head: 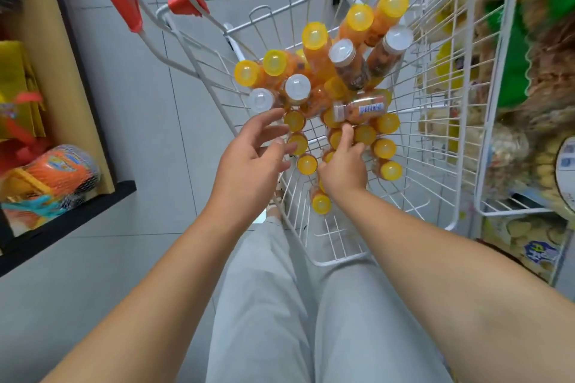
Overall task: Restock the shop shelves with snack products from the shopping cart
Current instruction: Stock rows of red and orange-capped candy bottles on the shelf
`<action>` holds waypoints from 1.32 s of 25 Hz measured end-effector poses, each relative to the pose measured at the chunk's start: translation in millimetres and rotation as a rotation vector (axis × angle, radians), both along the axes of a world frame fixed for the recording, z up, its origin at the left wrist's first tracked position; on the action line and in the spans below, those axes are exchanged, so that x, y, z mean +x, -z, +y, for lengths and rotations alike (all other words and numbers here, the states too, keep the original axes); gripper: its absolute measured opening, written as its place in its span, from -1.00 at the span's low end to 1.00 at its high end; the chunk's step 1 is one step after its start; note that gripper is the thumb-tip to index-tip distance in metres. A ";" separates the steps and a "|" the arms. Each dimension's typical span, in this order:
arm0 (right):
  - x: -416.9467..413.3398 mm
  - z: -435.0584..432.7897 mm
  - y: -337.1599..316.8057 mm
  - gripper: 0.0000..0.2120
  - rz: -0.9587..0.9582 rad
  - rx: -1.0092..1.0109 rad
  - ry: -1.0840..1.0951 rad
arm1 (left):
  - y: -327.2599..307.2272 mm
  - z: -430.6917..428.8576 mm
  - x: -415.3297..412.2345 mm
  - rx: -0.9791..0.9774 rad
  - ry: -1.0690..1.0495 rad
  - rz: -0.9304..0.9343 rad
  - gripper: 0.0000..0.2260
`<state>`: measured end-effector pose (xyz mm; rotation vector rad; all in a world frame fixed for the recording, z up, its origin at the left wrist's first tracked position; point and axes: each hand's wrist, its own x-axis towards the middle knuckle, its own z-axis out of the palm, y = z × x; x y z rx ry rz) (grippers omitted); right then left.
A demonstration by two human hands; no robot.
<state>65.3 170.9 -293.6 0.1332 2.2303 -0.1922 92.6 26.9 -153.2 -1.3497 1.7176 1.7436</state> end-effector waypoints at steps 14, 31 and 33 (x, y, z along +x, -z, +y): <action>8.6 8.2 13.9 -0.41 0.099 -0.038 0.016 | 7.8 12.6 6.1 -0.001 0.059 0.055 -0.67; -32.5 37.7 -136.6 -0.75 -0.278 -0.958 0.673 | 14.1 32.2 -24.5 0.417 -0.079 -0.092 -0.63; -42.9 44.1 -115.0 -0.71 -0.189 -0.767 0.688 | 14.0 23.9 -23.6 0.346 -0.137 -0.079 -0.69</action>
